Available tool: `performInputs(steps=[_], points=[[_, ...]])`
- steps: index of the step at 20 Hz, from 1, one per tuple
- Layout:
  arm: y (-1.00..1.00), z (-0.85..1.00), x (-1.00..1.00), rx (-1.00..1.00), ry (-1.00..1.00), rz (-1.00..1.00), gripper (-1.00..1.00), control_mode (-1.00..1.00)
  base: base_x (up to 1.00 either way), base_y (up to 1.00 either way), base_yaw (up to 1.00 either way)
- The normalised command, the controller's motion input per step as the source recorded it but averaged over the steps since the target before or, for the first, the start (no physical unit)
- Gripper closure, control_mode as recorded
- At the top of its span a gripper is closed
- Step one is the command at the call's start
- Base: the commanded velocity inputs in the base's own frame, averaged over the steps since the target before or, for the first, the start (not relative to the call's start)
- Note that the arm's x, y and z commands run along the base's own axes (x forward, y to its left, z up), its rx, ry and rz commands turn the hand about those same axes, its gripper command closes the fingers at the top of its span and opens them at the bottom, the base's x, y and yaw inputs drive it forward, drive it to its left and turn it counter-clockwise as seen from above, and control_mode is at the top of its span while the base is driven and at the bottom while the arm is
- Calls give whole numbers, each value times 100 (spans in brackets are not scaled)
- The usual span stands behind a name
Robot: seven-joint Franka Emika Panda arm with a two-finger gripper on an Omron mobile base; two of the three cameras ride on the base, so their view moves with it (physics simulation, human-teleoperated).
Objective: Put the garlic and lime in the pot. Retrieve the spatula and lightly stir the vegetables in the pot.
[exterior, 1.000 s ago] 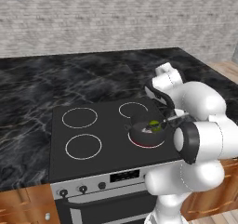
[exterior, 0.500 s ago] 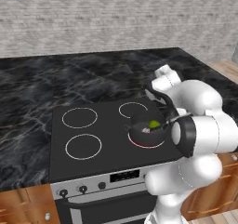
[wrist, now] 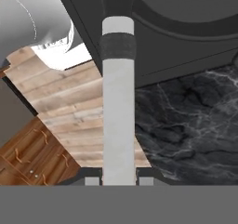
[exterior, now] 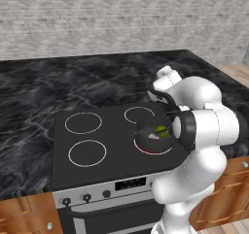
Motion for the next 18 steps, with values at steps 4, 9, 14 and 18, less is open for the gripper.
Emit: performInputs(steps=[4,9,14,18], points=[[-32,-16,0,0,0,0,100,-100,0,0,0],[-24,-10,1,0,0,0,100,-100,0,0,0],[2,0,32,0,0,0,100,-100,0,0,0],[0,-22,44,0,7,-3,100,-100,0,0,0]])
